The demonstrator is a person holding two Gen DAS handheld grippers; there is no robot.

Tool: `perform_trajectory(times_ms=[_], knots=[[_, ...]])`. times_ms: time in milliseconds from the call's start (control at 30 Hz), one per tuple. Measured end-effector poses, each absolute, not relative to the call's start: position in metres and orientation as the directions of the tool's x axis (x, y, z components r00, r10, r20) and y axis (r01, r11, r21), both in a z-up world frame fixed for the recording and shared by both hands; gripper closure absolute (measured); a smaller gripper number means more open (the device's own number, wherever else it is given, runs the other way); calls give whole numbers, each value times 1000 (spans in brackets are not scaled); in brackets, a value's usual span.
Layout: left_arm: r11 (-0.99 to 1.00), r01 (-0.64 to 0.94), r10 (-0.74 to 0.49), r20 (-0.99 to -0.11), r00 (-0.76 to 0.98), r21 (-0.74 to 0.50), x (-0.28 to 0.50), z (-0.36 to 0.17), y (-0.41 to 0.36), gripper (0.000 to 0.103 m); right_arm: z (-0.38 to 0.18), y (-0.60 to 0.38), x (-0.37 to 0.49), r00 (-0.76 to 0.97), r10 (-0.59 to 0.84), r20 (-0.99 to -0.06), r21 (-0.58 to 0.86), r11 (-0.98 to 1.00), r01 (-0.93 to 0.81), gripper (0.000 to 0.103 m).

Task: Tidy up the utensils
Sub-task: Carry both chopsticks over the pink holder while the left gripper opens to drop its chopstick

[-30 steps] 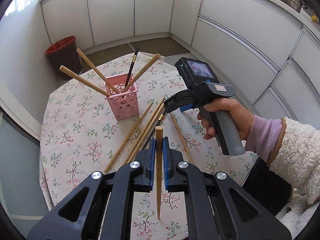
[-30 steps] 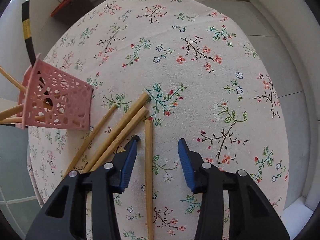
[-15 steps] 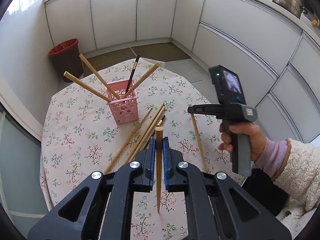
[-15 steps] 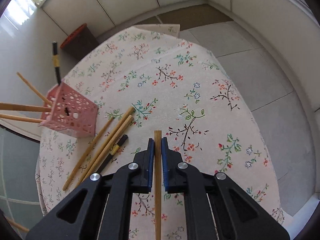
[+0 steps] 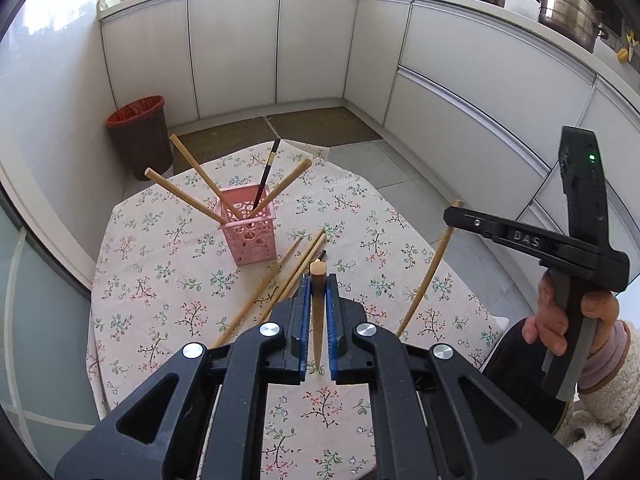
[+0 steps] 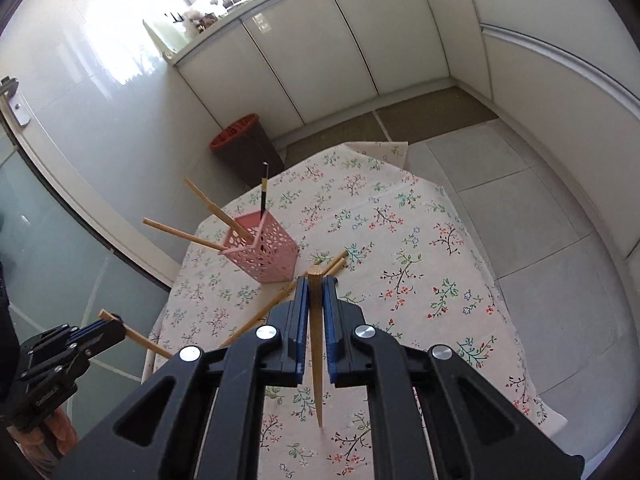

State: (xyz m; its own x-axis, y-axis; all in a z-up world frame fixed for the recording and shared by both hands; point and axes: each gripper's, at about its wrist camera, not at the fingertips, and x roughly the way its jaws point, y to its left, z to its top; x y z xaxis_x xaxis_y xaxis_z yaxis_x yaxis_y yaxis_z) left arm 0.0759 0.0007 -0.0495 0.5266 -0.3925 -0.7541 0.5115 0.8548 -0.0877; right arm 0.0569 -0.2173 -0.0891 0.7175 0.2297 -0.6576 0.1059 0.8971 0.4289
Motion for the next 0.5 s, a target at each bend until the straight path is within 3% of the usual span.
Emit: perform_trajectory(times_ms=[500], knots=[[907,396,-402,-570,717,-141,114,48,16,97,46,-231,55,865,207,-457,447,894,22,95]])
